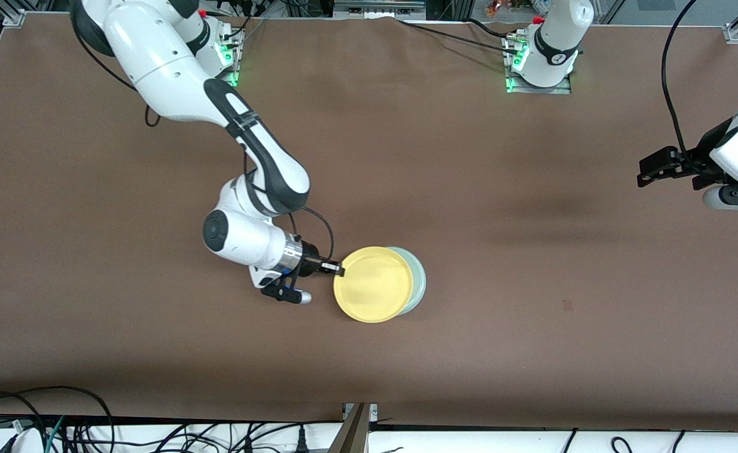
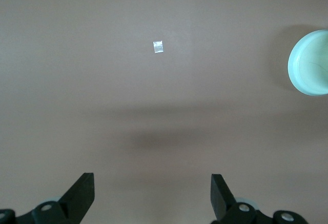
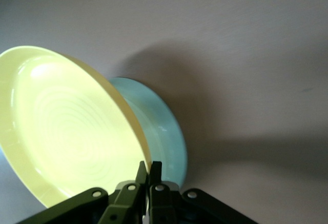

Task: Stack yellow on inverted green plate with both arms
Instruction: 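Carry the yellow plate onto the inverted green plate with the right gripper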

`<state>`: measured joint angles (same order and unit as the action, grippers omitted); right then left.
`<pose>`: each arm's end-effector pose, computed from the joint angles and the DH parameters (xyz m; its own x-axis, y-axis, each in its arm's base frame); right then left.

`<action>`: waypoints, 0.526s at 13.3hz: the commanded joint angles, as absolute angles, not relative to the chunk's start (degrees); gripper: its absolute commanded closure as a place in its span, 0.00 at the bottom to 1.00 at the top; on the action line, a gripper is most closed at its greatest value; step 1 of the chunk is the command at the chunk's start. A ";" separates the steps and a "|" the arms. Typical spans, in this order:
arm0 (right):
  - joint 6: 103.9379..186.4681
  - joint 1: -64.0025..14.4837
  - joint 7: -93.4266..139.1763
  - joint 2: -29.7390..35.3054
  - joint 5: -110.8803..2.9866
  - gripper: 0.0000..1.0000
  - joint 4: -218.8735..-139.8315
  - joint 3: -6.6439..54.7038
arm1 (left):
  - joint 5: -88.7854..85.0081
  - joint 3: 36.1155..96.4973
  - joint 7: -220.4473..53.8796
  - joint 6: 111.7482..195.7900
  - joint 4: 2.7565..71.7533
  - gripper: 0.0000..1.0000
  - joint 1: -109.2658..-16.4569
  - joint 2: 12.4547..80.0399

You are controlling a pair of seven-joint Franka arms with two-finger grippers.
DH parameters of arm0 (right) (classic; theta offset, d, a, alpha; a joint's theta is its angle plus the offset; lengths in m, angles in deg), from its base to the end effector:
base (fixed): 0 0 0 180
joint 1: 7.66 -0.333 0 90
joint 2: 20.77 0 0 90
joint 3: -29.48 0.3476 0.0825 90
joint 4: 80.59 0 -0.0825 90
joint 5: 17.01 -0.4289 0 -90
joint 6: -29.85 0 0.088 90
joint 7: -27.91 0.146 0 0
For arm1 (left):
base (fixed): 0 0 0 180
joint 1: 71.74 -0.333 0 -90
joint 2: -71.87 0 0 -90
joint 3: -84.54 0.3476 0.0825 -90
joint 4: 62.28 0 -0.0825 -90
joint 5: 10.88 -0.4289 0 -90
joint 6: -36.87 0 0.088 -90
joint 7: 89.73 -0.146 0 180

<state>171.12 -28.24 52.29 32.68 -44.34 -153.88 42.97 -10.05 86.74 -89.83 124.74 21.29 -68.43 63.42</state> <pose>0.7239 0.4414 0.1821 0.9611 -0.2545 -0.1075 -0.2717 -0.8001 -0.5348 0.6412 -0.0162 0.5801 0.9972 -0.0216 -0.0722 -0.0210 -0.9997 0.0090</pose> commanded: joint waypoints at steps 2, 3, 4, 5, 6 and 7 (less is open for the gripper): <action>171.53 -31.39 55.68 36.18 -45.58 1.00 -149.06 42.84 | -8.86 86.74 -90.44 124.14 19.90 0.00 -68.66 62.99; 171.44 -31.65 55.59 36.45 -45.49 1.00 -149.32 42.75 | -8.86 86.74 -90.52 124.06 19.90 0.00 -68.66 62.99; 171.35 -31.66 55.51 36.45 -45.49 1.00 -149.85 42.75 | -8.86 86.74 -90.44 124.06 19.90 0.00 -68.66 62.99; 170.83 -31.57 55.42 36.19 -44.88 1.00 -150.11 42.58 | -8.86 86.74 -90.44 124.06 19.90 0.00 -68.66 62.99; 170.82 -31.31 55.42 35.92 -44.70 1.00 -150.12 42.49 | -8.86 86.74 -90.44 124.06 19.90 0.00 -68.66 63.08; 170.56 -31.13 55.42 35.92 -44.61 1.00 -150.12 42.49 | -8.86 86.74 -90.35 124.06 19.90 0.00 -68.66 63.08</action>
